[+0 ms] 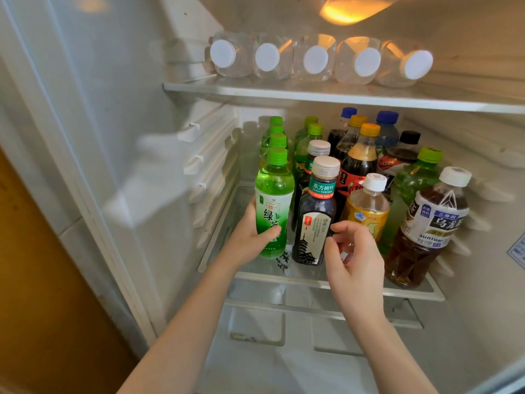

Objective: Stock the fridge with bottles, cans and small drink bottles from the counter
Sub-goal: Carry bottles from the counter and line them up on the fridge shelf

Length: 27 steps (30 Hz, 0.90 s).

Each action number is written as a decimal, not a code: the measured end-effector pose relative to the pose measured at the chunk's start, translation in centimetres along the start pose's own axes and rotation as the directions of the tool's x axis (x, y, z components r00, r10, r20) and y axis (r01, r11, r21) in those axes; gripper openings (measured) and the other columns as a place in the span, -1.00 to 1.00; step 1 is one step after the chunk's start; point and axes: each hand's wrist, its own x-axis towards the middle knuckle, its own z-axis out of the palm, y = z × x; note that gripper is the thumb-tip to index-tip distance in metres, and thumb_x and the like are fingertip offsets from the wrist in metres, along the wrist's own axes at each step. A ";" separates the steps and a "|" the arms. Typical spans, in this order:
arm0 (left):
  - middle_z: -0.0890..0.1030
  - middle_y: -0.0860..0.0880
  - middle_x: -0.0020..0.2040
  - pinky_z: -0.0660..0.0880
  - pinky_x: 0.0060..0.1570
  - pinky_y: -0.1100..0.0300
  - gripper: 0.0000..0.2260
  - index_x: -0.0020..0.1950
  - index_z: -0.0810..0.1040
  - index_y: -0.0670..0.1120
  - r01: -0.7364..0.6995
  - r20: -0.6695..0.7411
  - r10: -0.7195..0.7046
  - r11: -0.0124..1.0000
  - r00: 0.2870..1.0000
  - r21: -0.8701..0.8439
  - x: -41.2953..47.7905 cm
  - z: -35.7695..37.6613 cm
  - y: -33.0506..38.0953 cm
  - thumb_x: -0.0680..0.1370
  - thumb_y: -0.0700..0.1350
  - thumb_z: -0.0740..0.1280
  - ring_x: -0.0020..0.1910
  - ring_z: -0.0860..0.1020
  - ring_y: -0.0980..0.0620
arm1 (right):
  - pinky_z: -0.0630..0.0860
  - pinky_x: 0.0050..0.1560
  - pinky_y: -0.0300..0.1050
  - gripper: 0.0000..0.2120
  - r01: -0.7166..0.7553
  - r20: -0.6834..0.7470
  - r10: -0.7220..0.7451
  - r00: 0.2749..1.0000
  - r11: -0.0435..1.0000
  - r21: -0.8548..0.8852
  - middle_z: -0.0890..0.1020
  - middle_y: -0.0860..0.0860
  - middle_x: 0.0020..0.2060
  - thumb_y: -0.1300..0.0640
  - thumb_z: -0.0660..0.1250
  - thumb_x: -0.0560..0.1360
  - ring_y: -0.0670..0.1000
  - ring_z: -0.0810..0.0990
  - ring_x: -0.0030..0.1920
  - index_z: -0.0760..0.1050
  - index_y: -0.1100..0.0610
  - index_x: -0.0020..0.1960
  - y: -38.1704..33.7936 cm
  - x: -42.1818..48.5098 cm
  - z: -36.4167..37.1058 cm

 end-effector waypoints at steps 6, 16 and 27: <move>0.47 0.33 0.20 0.42 0.25 0.09 -0.37 0.45 0.15 0.18 -0.017 0.009 0.017 1.000 1.000 -0.017 0.2 0.0 -0.3 0.50 -0.14 0.37 0.21 0.45 0.33 | 0.42 -0.15 -0.24 -0.81 -0.004 0.002 0.004 1.000 1.000 -0.007 0.56 -0.09 -0.09 0.19 0.30 0.47 -0.12 0.52 -0.04 0.45 0.01 0.06 -0.1 0.4 0.3; 0.46 0.42 0.10 0.46 -0.06 0.47 -0.41 0.35 0.13 0.29 -0.011 -0.019 0.012 1.000 1.000 0.004 0.0 0.4 -0.2 0.52 -0.18 0.35 0.10 0.45 0.49 | 0.40 -0.08 -0.30 -0.81 0.021 -0.007 -0.021 1.000 0.999 0.028 0.56 -0.05 -0.08 0.24 0.29 0.48 -0.13 0.52 -0.05 0.46 0.09 0.08 -0.7 0.7 0.8; 0.46 0.30 0.20 0.44 0.16 0.24 -0.36 0.45 0.10 0.18 -0.003 0.002 0.003 0.999 1.000 -0.040 0.0 0.3 -0.1 0.53 -0.19 0.35 0.20 0.45 0.33 | 0.37 -0.17 -0.41 -0.82 0.019 -0.025 -0.019 1.000 1.000 0.005 0.55 -0.09 -0.10 0.21 0.29 0.47 -0.14 0.51 -0.05 0.45 0.05 0.06 -0.8 1.0 0.0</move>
